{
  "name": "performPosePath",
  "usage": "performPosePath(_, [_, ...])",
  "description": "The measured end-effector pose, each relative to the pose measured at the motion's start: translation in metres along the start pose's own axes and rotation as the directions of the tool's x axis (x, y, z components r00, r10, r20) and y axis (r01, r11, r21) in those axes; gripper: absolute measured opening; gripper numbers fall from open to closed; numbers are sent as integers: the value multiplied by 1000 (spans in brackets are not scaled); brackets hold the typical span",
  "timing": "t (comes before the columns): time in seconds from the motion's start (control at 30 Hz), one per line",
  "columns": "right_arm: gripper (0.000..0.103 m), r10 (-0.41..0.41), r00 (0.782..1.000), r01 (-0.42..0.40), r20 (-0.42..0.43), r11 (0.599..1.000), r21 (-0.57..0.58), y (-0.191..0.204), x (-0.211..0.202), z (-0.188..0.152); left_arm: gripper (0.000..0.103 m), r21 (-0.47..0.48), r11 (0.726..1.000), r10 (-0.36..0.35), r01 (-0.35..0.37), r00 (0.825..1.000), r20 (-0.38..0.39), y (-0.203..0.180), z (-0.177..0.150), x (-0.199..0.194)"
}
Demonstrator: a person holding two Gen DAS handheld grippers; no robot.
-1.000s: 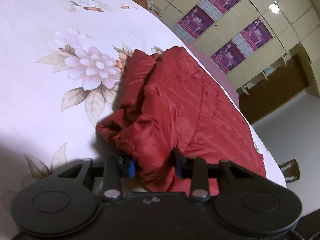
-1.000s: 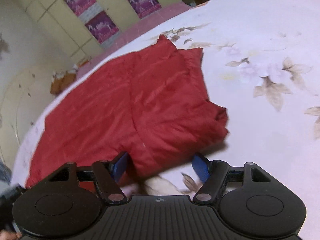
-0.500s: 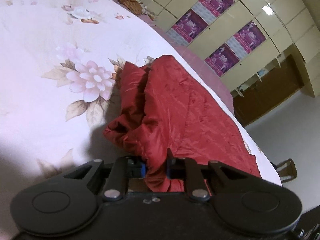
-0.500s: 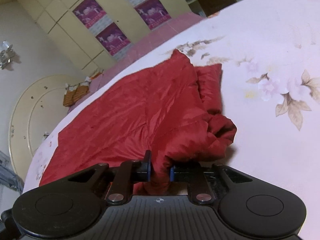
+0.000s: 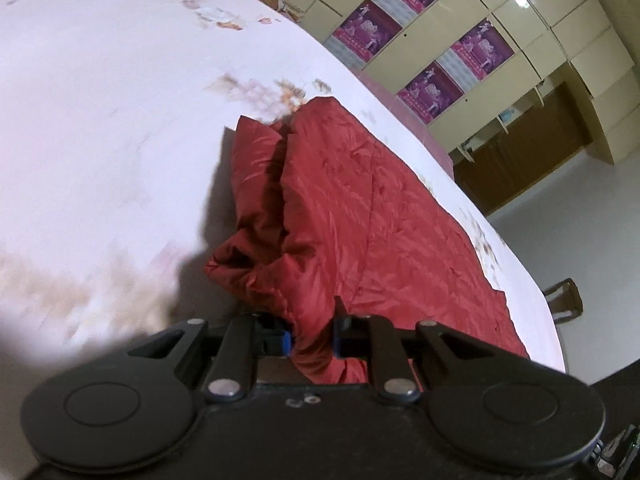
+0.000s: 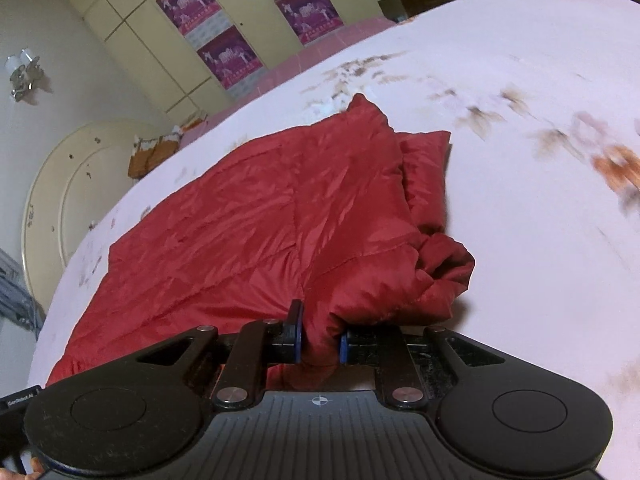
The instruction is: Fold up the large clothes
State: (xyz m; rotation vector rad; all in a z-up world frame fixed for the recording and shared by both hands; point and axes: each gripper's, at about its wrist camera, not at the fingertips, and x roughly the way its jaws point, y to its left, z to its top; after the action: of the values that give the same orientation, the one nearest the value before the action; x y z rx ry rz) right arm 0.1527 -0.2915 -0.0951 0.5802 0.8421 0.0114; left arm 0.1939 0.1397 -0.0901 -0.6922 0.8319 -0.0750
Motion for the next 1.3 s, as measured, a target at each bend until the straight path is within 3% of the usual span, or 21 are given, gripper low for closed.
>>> performPosePath(0.2, [16, -27, 1000, 27, -2, 999, -23, 0, -32, -39, 17, 33, 999, -2, 2, 1000, -11, 14, -31, -33])
performPosePath(0.33, [18, -50, 999, 50, 2, 997, -53, 2, -33, -46, 20, 117, 992, 50, -47, 999, -15, 7, -35, -30])
performPosePath(0.37, [20, -57, 998, 57, 5, 997, -56, 3, -31, -45, 21, 139, 988, 64, -62, 998, -10, 3, -34, -29])
performPosePath(0.47, [40, -109, 994, 111, 21, 990, -85, 5, -33, -44, 28, 184, 976, 117, -113, 993, -10, -5, -33, -23])
performPosePath(0.5, [47, -128, 991, 130, 29, 987, -90, 6, -36, -43, 31, 194, 973, 129, -126, 992, -8, -7, -34, -23])
performPosePath(0.57, [49, -153, 987, 157, 46, 982, -104, 4, -42, -42, 37, 217, 964, 159, -154, 987, -7, -9, -35, -24])
performPosePath(0.63, [49, -170, 984, 176, 60, 977, -118, 3, -48, -42, 67, 230, 949, 216, -215, 976, 22, -10, -37, -28])
performPosePath(0.67, [49, -181, 981, 189, 70, 974, -124, 2, -52, -41, 72, 238, 938, 246, -251, 968, 52, -9, -37, -32])
performPosePath(0.83, [50, -240, 954, 268, 177, 951, -156, 4, -79, -39, 76, 274, 906, 295, -321, 946, 134, -11, -25, -45])
performPosePath(1.0, [50, -183, 952, 244, 247, 938, -246, 31, -84, -25, 74, 320, 889, 268, -327, 939, 215, -23, -15, -59])
performPosePath(1.13, [50, -121, 962, 198, 245, 926, -321, 56, -68, -22, 73, 399, 875, 187, -274, 952, 244, -51, -9, -58])
performPosePath(1.3, [50, -55, 980, 131, 193, 902, -412, 89, -31, -22, 72, 493, 845, 123, -208, 972, 199, -79, -11, -33])
